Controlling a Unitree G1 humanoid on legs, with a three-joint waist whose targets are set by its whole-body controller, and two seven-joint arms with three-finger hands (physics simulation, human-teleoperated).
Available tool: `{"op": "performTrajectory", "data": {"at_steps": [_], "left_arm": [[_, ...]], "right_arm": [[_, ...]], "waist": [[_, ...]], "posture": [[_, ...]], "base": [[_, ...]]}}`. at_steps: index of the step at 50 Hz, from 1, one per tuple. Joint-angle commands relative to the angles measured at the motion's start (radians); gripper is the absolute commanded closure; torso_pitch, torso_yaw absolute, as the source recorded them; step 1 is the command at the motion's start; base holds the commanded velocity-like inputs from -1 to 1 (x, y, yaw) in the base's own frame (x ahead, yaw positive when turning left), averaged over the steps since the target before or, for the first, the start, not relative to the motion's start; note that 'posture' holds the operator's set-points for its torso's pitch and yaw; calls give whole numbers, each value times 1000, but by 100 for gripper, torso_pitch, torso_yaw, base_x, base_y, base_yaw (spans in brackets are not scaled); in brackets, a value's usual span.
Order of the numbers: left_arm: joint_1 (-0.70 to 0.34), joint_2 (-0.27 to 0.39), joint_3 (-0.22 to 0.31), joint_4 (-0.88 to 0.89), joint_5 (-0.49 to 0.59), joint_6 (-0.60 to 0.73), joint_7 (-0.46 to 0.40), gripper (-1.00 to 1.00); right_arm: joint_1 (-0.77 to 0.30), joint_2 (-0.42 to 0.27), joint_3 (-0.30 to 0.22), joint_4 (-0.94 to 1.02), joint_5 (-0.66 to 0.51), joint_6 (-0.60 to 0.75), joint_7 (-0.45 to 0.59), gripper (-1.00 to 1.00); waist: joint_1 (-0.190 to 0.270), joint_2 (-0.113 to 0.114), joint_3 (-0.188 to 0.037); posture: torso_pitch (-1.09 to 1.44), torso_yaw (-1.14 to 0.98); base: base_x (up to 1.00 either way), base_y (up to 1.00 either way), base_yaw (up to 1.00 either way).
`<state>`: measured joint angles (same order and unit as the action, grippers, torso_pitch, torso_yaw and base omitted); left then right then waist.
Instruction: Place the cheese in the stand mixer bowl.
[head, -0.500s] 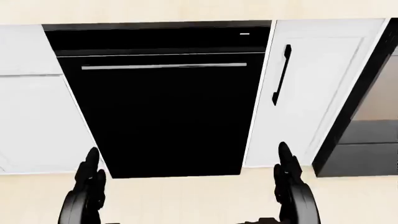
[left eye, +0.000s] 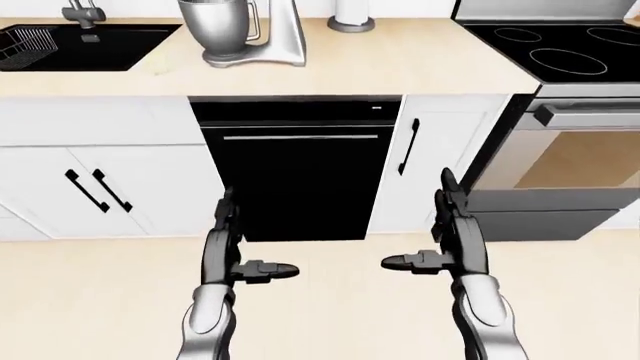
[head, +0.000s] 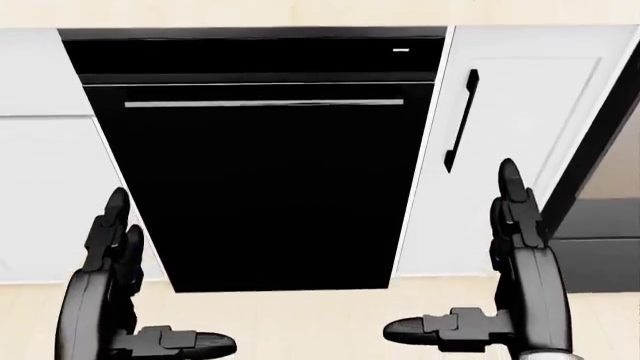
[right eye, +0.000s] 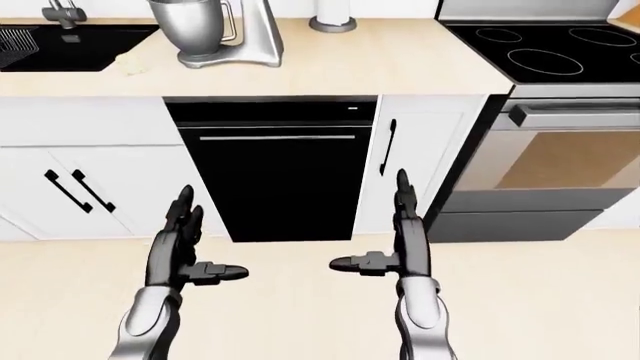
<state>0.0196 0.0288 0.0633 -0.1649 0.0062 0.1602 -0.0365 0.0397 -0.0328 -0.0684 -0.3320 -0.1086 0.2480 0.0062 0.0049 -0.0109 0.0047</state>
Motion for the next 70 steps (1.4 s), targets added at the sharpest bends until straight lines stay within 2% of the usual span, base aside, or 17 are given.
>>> {"op": "performTrajectory", "data": {"at_steps": [1,23,36,37,39,41,43,46,47,49,58,60,62,63,65,67,70], "left_arm": [[-32,6,8,-93,-8,35,4,-100],[-58,11,18,-329,1,206,4,-100],[-107,20,22,-431,10,305,3,-100],[-112,20,23,-441,10,318,3,-100],[-119,22,24,-452,10,332,3,-100],[-126,23,25,-465,9,347,4,-100],[-135,25,27,-470,8,356,4,-100],[-137,24,20,-488,11,369,2,-100],[-139,25,22,-486,10,369,2,-100],[-138,25,22,-490,11,370,2,-100],[-135,23,19,-505,17,378,-1,-100],[-133,23,19,-512,17,382,-2,-100],[-126,22,18,-506,19,368,-2,-100],[-127,22,18,-509,19,373,-2,-100],[-131,23,20,-514,18,380,-2,-100],[-132,23,21,-510,17,378,-3,-100],[-133,23,20,-511,18,378,-2,-100]], "right_arm": [[-17,-1,-1,-47,-18,-5,0,-100],[-120,-23,-22,-243,-79,166,16,-100],[-169,-33,-19,-257,-119,220,21,-100],[-171,-33,-19,-254,-121,221,22,-100],[-174,-32,-15,-247,-126,220,21,-100],[-176,-32,-13,-245,-131,221,22,-100],[-178,-31,-13,-248,-132,223,23,-100],[-185,-34,-16,-264,-135,240,29,-100],[-188,-35,-17,-266,-136,242,30,-100],[-193,-33,-13,-252,-136,235,27,-100],[-198,-31,-7,-253,-140,238,28,-100],[-198,-31,-7,-248,-139,235,28,-100],[-199,-32,-7,-249,-140,239,30,-100],[-198,-32,-7,-251,-141,240,31,-100],[-197,-31,-6,-249,-141,239,31,-100],[-198,-32,-5,-246,-142,239,32,-100],[-195,-32,-8,-248,-140,234,34,-100]], "waist": [[-1,3,-18],[0,4,-5],[1,4,-4],[-1,10,-20],[-5,4,-1],[-7,7,0],[-7,22,0],[-12,90,3],[-6,58,8],[-10,67,15],[-12,5,11],[-11,-20,12],[-12,-69,-2],[-22,-24,8],[-14,-49,4],[-12,-42,-2],[-11,-13,14]], "posture": [[0,0],[0,0],[0,0],[0,0],[0,0],[0,0],[0,0],[0,0],[0,0],[0,0],[0,0],[0,0],[0,0],[0,0],[0,0],[0,0],[0,0]], "base": [[0,0,0],[0,0,0],[0,0,0],[0,5,0],[0,20,0],[0,21,0],[0,21,0],[0,21,0],[0,22,0],[0,21,0],[0,21,0],[0,21,0],[0,21,0],[0,21,0],[0,22,0],[0,21,0],[0,21,0]]}}
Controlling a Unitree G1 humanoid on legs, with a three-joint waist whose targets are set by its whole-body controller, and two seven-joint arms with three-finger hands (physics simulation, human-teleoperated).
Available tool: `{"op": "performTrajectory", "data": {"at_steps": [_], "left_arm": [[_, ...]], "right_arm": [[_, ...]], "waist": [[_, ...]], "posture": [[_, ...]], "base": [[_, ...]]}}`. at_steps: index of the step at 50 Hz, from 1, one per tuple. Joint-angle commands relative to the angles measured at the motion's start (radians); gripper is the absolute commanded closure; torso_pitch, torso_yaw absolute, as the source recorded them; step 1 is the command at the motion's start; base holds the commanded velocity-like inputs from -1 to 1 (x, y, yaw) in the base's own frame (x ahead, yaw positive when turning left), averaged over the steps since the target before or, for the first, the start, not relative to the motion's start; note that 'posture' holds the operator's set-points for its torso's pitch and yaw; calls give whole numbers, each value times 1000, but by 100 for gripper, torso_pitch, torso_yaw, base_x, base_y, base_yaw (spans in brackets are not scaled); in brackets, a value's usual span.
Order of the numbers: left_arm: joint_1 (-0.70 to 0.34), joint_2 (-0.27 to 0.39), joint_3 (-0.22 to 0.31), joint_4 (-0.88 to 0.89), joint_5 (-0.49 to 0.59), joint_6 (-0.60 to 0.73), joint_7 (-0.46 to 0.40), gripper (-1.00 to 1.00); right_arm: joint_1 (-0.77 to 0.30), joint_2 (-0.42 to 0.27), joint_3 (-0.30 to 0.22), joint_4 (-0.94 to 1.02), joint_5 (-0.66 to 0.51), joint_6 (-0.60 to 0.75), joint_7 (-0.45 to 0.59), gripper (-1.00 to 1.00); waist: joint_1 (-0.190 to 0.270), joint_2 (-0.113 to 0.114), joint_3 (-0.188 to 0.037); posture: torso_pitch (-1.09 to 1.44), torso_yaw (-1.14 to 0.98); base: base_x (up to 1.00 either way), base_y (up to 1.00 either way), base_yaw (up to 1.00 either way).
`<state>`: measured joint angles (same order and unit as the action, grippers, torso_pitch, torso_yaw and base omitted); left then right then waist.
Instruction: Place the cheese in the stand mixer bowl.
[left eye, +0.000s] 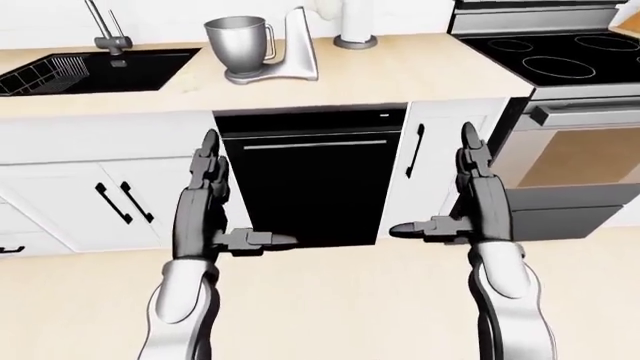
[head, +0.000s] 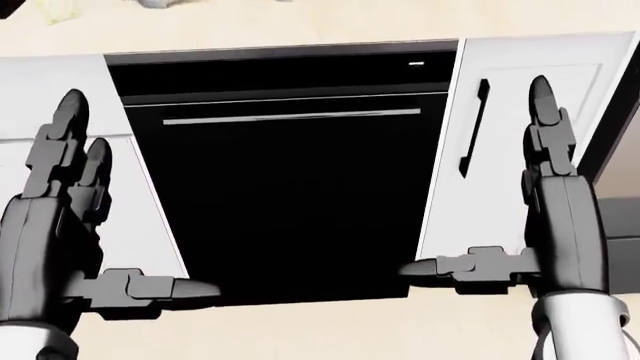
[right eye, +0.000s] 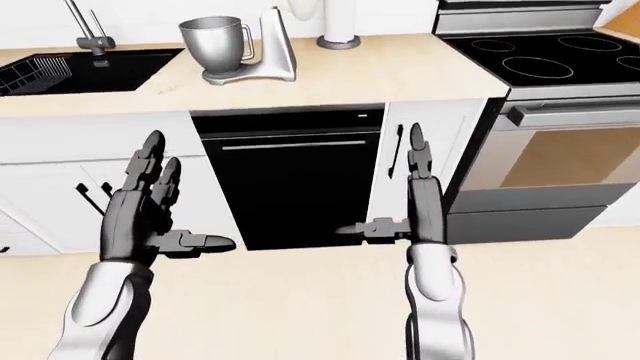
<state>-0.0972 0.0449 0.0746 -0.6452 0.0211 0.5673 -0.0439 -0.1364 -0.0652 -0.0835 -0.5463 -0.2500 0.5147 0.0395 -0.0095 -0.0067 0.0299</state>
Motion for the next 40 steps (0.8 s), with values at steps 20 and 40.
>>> {"op": "performTrajectory", "data": {"at_steps": [20,40], "left_arm": [[-26,13,21,-39,0,-22,7,-100],[-24,14,24,-67,0,-5,5,-100]], "right_arm": [[-25,3,14,-19,-1,-37,3,-100],[-25,5,21,-26,-9,-33,5,-100]], "waist": [[-1,-49,-14],[7,6,-8]], "posture": [[0,0],[0,0]], "base": [[0,21,0],[0,21,0]]}}
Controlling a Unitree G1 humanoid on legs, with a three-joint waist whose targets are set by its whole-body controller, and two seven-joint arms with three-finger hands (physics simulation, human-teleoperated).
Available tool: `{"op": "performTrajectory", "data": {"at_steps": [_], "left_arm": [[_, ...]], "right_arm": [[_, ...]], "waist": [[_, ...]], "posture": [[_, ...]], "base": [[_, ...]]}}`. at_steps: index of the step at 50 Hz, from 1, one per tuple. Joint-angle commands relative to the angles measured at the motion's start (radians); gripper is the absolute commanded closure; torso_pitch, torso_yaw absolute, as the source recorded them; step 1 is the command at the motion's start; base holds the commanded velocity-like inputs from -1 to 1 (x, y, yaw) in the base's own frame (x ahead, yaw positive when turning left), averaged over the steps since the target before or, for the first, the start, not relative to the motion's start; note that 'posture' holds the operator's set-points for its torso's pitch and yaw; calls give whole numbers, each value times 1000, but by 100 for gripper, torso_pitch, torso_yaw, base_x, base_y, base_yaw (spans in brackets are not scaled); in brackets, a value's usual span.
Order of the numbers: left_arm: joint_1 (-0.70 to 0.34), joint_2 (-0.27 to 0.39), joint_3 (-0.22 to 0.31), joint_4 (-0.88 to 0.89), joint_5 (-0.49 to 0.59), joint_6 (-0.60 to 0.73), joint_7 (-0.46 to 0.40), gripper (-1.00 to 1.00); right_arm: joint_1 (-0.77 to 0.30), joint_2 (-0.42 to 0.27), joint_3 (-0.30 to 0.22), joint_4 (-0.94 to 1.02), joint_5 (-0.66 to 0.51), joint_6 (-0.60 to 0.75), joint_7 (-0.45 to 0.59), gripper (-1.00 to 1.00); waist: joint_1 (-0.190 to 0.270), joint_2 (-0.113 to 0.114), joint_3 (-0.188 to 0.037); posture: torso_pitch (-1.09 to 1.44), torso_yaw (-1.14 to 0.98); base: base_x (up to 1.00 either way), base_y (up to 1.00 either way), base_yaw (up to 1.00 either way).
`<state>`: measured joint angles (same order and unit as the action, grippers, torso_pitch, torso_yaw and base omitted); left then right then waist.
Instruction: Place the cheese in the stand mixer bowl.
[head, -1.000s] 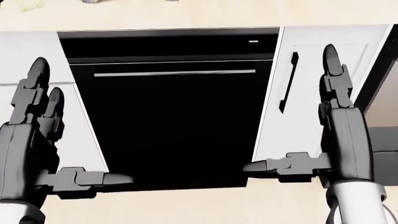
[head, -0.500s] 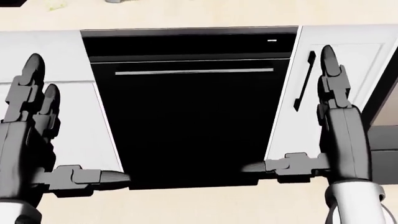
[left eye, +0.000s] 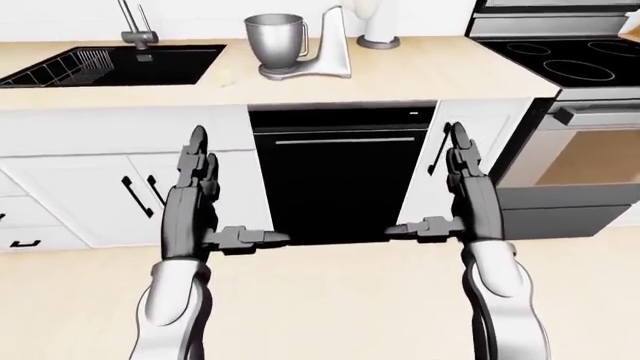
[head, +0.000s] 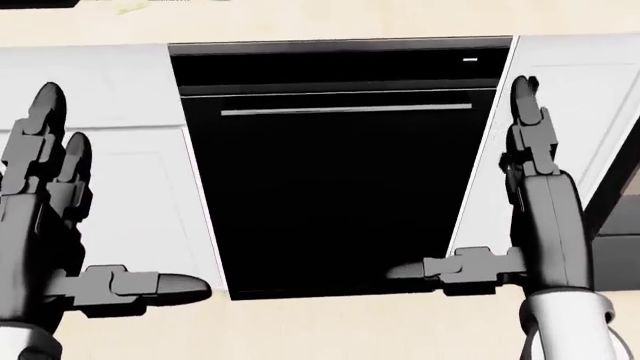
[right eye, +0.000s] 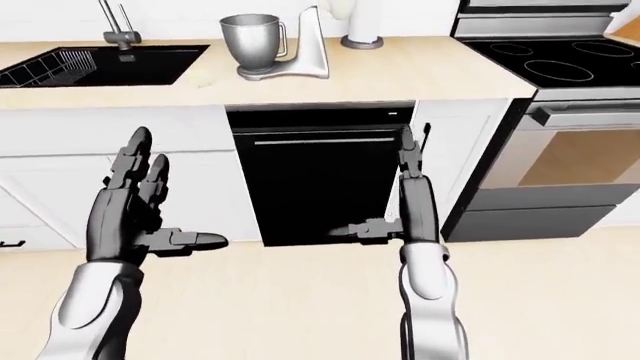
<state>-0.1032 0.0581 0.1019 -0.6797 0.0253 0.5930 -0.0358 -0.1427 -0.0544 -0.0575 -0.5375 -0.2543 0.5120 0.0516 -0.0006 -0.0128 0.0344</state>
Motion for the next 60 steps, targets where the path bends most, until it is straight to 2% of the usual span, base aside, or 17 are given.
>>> {"op": "performTrajectory", "data": {"at_steps": [1,4,5,9,14,17,18,19,26,30,39,43,44,48,54,58,60], "left_arm": [[-21,2,0,-37,-7,-25,-3,-100],[-27,5,9,-35,-12,-24,-2,-100],[-28,6,8,-35,-11,-22,-1,-100],[-36,8,17,-53,-22,0,-1,-100],[-36,10,15,-50,-21,-5,3,-100],[-34,10,16,-54,-22,-3,3,-100],[-34,10,15,-52,-22,-5,4,-100],[-34,10,16,-52,-22,-5,4,-100],[-30,9,13,-60,-22,-3,4,-100],[-29,9,12,-55,-21,-8,4,-100],[-27,8,13,-54,-22,-11,3,-100],[-25,8,12,-55,-21,-12,3,-100],[-25,8,12,-54,-21,-12,3,-100],[-24,8,11,-52,-20,-14,3,-100],[-23,7,9,-50,-18,-16,1,-100],[-23,7,11,-46,-18,-20,0,-100],[-22,7,10,-47,-17,-21,1,-100]], "right_arm": [[-18,-6,-7,-35,-4,-30,-7,-100],[-19,-6,-7,-37,-5,-28,-6,-100],[-20,-6,-6,-35,-6,-29,-6,-100],[-19,-5,-6,-40,-7,-24,-6,-100],[-21,-6,-5,-44,-10,-19,-5,-100],[-22,-6,-3,-48,-12,-15,-3,-100],[-22,-6,-3,-49,-13,-14,-3,-100],[-22,-6,-3,-49,-13,-14,-3,-100],[-22,-5,-2,-48,-14,-15,-3,-100],[-22,-5,-4,-44,-14,-18,-4,-100],[-20,-5,-4,-45,-15,-19,-4,-100],[-20,-4,-2,-44,-16,-19,-5,-100],[-20,-5,-2,-41,-16,-22,-3,-100],[-16,-4,7,-36,-24,-32,3,-100],[-17,0,4,-41,-22,-23,8,-100],[-17,-1,3,-45,-22,-22,6,-100],[-17,-2,4,-49,-23,-21,6,-100]], "waist": [[-2,0,-12],[-4,-68,-27],[-14,-31,-18],[-7,-35,-27],[-8,27,-9],[-5,134,-37],[2,70,-17],[-2,87,-15],[-2,16,-14],[-3,-62,-24],[-6,8,-9],[-6,129,-35],[6,66,-1],[-1,51,-20],[14,-34,-23],[9,-5,-41],[7,8,-7]], "posture": [[0,0],[0,0],[0,0],[0,0],[0,0],[0,0],[0,0],[0,0],[0,0],[0,0],[0,0],[0,0],[0,0],[0,0],[0,0],[0,0],[0,0]], "base": [[0,21,0],[0,21,0],[0,20,0],[0,21,0],[0,21,0],[0,21,0],[0,21,0],[0,21,0],[0,21,0],[0,21,0],[0,21,0],[0,21,0],[0,0,0],[0,0,0],[0,0,0],[3,0,0],[11,0,0]]}}
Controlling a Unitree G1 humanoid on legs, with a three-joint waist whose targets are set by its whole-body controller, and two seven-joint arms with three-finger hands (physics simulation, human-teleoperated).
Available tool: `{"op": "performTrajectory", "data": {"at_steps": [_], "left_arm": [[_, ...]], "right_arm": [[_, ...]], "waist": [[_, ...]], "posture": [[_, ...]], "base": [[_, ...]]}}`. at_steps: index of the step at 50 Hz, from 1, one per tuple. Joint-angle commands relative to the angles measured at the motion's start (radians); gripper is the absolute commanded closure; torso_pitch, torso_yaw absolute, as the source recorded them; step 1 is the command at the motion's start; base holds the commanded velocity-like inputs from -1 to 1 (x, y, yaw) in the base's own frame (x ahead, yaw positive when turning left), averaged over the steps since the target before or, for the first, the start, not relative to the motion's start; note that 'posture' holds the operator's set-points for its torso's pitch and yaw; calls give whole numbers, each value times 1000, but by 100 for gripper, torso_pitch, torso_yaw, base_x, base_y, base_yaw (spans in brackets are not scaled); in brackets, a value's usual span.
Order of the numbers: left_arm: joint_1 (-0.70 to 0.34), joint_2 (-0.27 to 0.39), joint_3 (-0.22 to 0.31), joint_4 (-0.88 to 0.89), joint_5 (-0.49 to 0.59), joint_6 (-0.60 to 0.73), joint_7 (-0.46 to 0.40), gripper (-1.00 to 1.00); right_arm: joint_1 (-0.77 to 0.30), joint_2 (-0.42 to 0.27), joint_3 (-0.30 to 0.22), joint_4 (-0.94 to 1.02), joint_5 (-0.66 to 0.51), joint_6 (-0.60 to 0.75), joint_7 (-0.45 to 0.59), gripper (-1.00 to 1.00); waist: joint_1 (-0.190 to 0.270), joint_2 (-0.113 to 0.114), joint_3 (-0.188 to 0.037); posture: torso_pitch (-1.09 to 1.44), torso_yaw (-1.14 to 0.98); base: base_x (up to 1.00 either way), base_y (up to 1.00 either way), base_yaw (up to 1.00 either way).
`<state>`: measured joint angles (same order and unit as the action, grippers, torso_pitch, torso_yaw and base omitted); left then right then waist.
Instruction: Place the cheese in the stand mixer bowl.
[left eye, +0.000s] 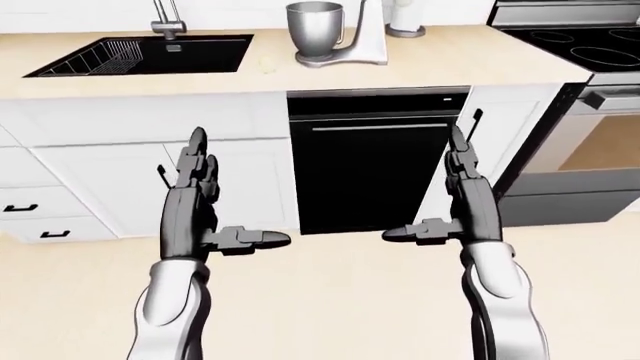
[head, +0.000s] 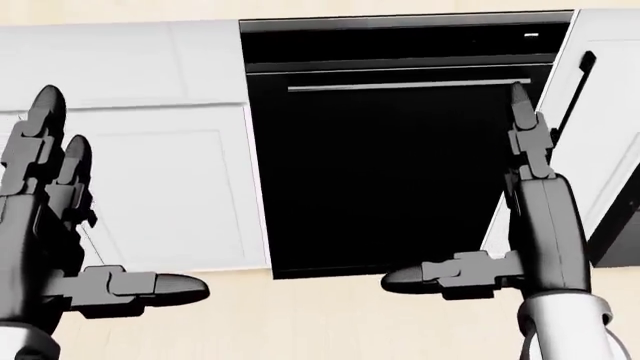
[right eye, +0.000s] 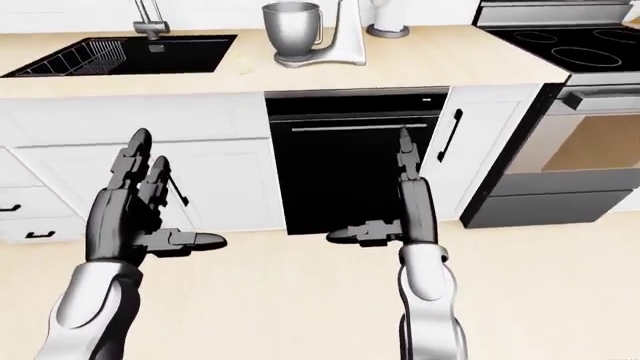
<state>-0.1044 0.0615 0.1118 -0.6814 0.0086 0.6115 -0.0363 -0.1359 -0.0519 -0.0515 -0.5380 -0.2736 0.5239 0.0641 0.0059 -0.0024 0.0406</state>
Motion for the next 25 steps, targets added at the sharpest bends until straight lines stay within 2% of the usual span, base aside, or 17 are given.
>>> {"op": "performTrajectory", "data": {"at_steps": [1,4,10,14,17,18,21,23,25], "left_arm": [[-19,3,-1,-46,0,-40,1,-100],[-20,3,1,-47,-1,-40,1,-100],[-21,4,2,-49,-1,-37,1,-100],[-22,4,3,-51,-2,-34,1,-100],[-23,5,5,-55,-3,-30,1,-100],[-25,6,7,-55,-4,-28,1,-100],[-25,6,7,-60,-4,-24,1,-100],[-27,8,9,-57,-5,-25,0,-100],[-29,8,10,-60,-6,-22,1,-100]], "right_arm": [[-23,-4,-2,-50,-5,-33,-7,-100],[-22,-5,-3,-53,-6,-35,-6,-100],[-23,-7,-5,-53,-6,-36,-4,-100],[-24,-7,-7,-49,-5,-40,-3,-100],[-22,-7,-6,-52,-6,-38,-3,-100],[-22,-6,-6,-53,-7,-37,-3,-100],[-21,-5,-5,-57,-7,-35,-3,-100],[-20,-5,-4,-59,-8,-33,-3,-100],[-20,-5,-3,-60,-9,-32,-3,-100]], "waist": [[-1,3,-11],[-4,10,-7],[-8,7,-4],[-4,24,-13],[-7,66,-18],[-3,43,-15],[-1,56,-18],[-1,48,-23],[2,32,-20]], "posture": [[0,0],[0,0],[0,0],[0,0],[0,0],[0,0],[0,0],[0,0],[0,0]], "base": [[11,0,0],[12,0,0],[13,0,0],[13,0,0],[13,0,0],[13,0,0],[13,0,0],[13,0,0],[13,0,0]]}}
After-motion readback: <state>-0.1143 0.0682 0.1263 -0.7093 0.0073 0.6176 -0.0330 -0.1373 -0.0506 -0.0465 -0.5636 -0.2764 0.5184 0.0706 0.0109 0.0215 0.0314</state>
